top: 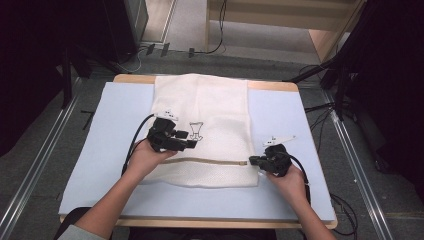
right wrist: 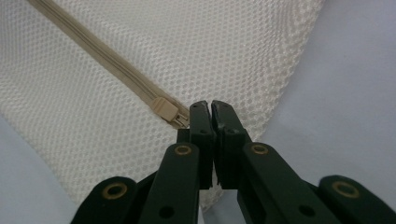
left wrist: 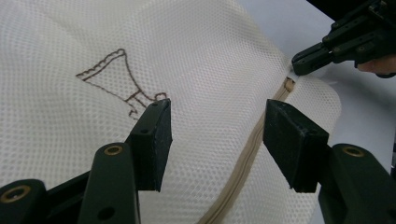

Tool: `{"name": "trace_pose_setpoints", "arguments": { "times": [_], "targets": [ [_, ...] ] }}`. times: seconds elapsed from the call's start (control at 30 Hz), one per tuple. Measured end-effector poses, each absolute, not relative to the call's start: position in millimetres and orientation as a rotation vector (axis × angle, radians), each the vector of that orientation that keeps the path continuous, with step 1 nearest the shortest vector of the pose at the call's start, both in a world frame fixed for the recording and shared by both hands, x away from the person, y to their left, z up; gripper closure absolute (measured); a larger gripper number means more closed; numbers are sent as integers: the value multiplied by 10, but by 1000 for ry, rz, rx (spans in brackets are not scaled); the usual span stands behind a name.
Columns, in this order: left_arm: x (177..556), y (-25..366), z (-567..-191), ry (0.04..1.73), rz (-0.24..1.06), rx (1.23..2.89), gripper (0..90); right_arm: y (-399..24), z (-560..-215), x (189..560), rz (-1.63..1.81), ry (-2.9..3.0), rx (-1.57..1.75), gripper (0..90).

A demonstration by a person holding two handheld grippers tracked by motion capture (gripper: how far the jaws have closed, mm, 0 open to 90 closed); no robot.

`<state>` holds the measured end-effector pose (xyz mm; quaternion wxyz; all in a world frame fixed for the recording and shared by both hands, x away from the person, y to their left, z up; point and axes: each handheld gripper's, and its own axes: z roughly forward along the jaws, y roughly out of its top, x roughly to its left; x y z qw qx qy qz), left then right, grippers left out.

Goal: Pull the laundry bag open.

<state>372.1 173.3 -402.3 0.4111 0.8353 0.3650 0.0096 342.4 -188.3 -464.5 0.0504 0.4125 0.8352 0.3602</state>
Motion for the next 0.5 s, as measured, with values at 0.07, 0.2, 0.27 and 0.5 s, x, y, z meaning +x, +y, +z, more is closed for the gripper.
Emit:
{"name": "trace_pose_setpoints", "arguments": {
  "times": [0.07, 0.2, 0.27, 0.5],
  "targets": [
    [3718, 1657, -4037, 906, 14, 2106, 449, -1893, -4672, 3434, 1091, 2545, 1240, 893],
    [3696, 1468, -4079, 876, -16, 2121, 467, -1885, -4728, 3419, 1109, 2532, 1180, 900],
    [3679, 1379, -4099, 858, -35, 2140, 506, -1893, -4729, 3424, 1110, 2534, 1177, 900],
    [3630, 1078, -4185, 817, -112, 2170, 685, -1866, -4724, 3405, 1091, 2520, 1176, 900]
  ]
}}
